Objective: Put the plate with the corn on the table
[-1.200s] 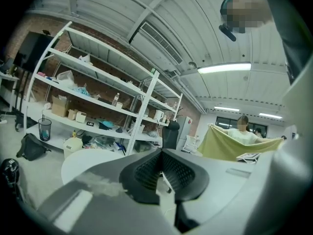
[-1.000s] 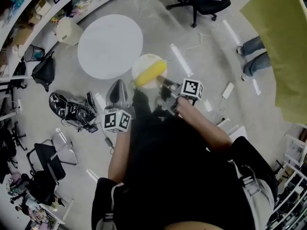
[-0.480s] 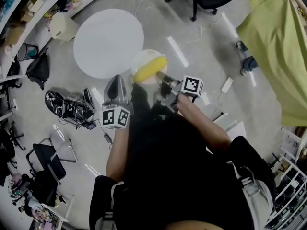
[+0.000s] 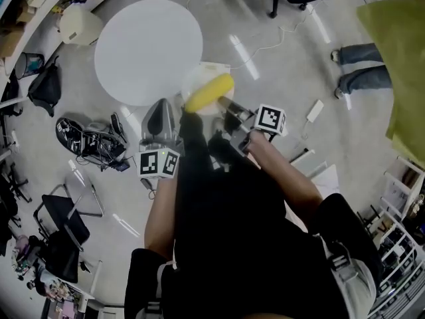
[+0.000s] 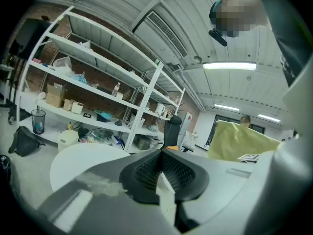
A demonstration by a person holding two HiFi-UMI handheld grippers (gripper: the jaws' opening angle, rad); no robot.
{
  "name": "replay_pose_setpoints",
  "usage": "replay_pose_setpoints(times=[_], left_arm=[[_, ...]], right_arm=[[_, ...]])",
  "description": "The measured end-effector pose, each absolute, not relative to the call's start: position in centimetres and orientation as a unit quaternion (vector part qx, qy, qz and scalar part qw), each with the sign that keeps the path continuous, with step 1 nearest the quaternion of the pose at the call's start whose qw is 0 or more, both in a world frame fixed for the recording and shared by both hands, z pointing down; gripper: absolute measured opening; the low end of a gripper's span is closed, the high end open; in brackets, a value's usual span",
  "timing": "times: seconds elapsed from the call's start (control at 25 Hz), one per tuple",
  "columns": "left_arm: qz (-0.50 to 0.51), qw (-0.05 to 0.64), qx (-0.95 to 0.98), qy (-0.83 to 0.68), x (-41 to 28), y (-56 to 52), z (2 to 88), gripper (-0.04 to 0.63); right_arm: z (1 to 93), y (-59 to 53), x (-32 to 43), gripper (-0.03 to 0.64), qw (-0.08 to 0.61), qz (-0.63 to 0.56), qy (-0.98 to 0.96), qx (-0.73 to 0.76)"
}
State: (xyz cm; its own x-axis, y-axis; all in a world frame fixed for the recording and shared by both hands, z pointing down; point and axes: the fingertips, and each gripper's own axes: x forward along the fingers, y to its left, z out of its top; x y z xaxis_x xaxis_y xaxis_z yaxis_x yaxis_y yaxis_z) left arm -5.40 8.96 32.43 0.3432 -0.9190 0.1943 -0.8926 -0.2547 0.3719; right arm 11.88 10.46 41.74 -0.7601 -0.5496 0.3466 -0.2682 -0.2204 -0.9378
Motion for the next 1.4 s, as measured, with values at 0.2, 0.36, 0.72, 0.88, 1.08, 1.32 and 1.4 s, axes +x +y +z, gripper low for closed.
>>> replay_pose_setpoints(times=[0.2, 0.36, 0.72, 0.88, 1.08, 1.32, 1.4], left_arm=[[-0.029, 0.216, 0.792, -0.571, -5.5, 7.4, 33.8, 0.005], [-0.024, 0.218, 0.797, -0.563, -5.7, 6.4, 35.1, 0.005], [-0.018, 0.230, 0.797, -0.558, -5.8, 4.4, 37.9, 0.005], [-0.018, 0.234, 0.794, -0.561, -6.2, 3.7, 39.0, 0.005], [-0.030, 0.240, 0.785, -0.570, -7.3, 2.4, 40.0, 0.005], [-0.035, 0.245, 0.780, -0.575, -7.8, 1.3, 41.8, 0.005], [-0.035, 0.245, 0.779, -0.576, -7.9, 1.0, 42.3, 0.005]], right_arm=[[43.3, 9.4, 11.6, 0.023, 0.097, -0.706, 0.616, -0.335], [44.3, 8.6, 11.0, 0.022, 0.099, -0.705, 0.621, -0.328], [46.5, 6.8, 10.6, 0.023, 0.098, -0.713, 0.618, -0.317], [47.6, 6.0, 10.3, 0.022, 0.096, -0.708, 0.624, -0.317], [48.9, 4.8, 9.7, 0.022, 0.096, -0.705, 0.627, -0.318], [50.5, 4.2, 9.3, 0.023, 0.087, -0.707, 0.629, -0.310], [51.2, 4.0, 9.2, 0.022, 0.085, -0.708, 0.629, -0.310]])
